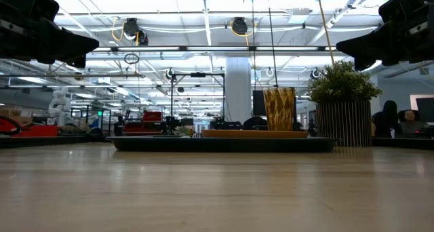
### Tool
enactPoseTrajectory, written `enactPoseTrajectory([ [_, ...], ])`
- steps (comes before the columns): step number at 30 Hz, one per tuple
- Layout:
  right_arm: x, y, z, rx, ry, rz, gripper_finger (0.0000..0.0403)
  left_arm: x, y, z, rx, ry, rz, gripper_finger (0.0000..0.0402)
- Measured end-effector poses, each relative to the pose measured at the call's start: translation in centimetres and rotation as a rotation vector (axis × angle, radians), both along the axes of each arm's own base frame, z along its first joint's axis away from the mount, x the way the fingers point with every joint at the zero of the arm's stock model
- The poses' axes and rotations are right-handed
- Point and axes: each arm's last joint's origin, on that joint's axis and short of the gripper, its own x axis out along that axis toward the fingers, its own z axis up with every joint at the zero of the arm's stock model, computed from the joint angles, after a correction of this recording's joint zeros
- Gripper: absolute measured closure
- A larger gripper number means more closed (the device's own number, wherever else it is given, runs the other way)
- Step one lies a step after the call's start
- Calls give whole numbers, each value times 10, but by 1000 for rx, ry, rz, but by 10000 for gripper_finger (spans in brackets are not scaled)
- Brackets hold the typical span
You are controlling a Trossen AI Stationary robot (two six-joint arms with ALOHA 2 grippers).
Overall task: Pick and place plate/cup/fork/spoon on tray
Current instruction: Return to Home Position
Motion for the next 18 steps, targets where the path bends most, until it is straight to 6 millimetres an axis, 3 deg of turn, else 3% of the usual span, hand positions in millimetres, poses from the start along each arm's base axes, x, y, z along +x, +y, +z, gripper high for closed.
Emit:
enactPoseTrajectory([
  [18,0,0,0,0,0,0,403,0,0,0,0,-1,0,395],
])
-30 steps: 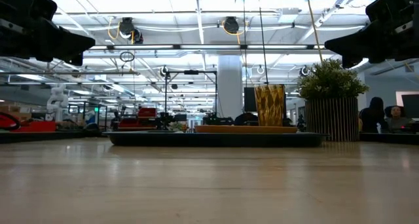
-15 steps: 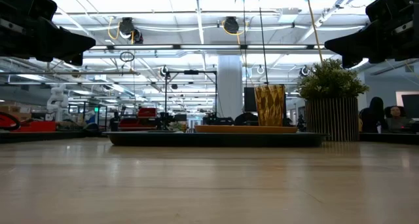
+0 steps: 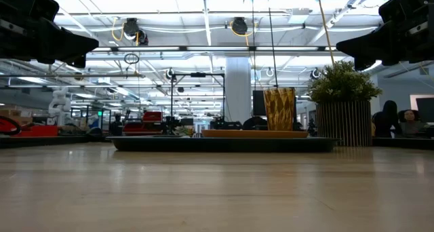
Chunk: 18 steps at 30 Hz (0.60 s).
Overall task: Pick and place plate/cup/fork/spoon on tray
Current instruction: Return to Home Position
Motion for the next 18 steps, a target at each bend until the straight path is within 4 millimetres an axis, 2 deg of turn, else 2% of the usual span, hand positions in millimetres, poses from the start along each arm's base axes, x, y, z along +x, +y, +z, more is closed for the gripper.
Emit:
enactPoseTrajectory([
  [7,0,0,0,0,0,0,403,0,0,0,0,0,0,377],
  [18,0,0,0,0,0,0,403,0,0,0,0,0,0,376],
])
